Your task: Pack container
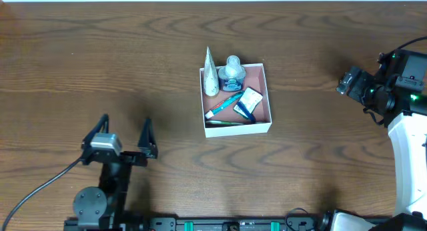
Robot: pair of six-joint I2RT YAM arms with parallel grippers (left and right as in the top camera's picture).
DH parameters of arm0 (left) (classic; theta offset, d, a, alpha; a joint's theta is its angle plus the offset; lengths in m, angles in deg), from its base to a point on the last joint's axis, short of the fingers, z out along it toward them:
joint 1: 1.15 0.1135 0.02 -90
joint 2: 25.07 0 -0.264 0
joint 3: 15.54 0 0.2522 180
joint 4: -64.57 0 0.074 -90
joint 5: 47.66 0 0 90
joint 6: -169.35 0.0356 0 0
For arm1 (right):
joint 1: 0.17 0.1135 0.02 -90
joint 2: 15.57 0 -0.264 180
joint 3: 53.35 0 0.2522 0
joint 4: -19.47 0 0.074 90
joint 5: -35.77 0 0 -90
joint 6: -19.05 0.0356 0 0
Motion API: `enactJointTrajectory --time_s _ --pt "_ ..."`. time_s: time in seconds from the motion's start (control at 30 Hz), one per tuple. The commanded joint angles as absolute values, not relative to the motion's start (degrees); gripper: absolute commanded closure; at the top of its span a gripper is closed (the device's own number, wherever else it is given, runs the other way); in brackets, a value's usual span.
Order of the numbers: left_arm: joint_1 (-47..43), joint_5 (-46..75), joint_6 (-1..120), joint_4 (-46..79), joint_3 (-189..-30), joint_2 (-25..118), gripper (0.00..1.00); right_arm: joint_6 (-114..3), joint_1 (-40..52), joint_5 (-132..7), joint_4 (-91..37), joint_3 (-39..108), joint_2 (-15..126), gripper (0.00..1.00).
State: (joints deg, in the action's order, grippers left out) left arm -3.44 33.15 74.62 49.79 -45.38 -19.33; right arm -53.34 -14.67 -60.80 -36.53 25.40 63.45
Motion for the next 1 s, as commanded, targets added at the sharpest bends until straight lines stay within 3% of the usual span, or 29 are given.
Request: enactJointTrajectory --time_s 0.0,0.37,0.63,0.97 --pt "-3.09 30.72 73.31 52.88 -40.44 -22.83 0.02 -52.75 -15.06 -60.45 -36.55 25.97 63.52 0.01" --pt "-3.09 31.03 69.83 57.25 -31.45 -24.97 0.02 -52.75 -15.06 -60.45 -36.55 25.97 63.52 0.01" --pt "-3.09 31.66 70.09 47.67 -29.53 -24.99 0.02 -52.75 -15.06 -60.45 -36.53 25.97 63.52 0.01" --pt "-3.09 31.84 70.05 47.70 -29.53 -24.84 0.02 -52.75 -15.06 -60.47 -36.55 25.97 63.52 0.01"
